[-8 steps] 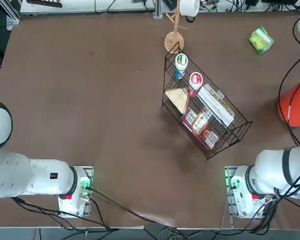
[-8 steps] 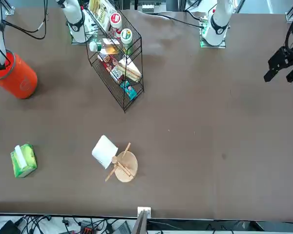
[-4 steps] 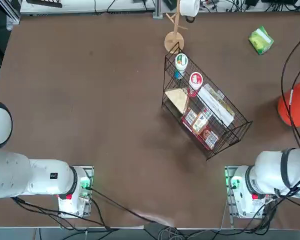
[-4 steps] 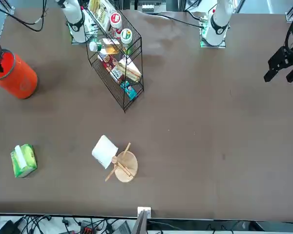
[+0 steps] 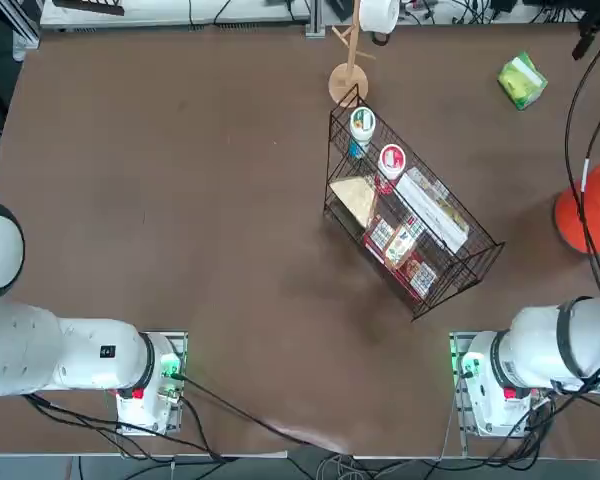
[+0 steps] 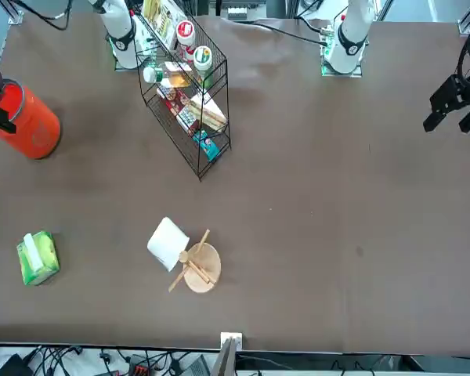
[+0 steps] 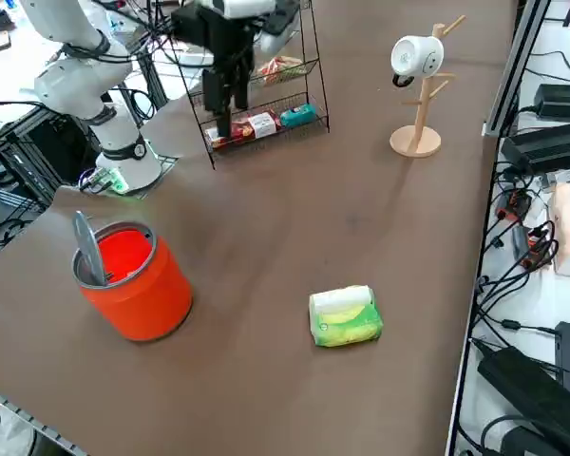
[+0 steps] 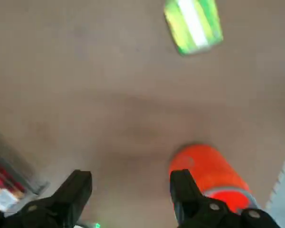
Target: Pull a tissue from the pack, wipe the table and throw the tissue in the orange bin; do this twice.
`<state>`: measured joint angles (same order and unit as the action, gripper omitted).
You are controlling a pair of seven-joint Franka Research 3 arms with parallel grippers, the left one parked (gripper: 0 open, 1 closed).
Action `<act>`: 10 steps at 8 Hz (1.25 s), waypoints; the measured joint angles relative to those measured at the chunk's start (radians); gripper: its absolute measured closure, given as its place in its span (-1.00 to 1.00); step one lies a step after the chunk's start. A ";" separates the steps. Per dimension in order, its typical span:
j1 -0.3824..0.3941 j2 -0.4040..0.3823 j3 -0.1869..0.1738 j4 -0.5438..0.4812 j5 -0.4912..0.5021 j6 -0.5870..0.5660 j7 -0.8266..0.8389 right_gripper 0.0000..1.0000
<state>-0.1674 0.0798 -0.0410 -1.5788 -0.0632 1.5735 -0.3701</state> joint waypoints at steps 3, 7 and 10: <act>0.065 -0.008 0.002 0.122 0.076 -0.047 0.064 -1.00; 0.199 -0.103 0.005 0.078 0.061 -0.081 0.244 -1.00; 0.244 -0.169 -0.005 0.006 0.035 -0.083 0.293 -1.00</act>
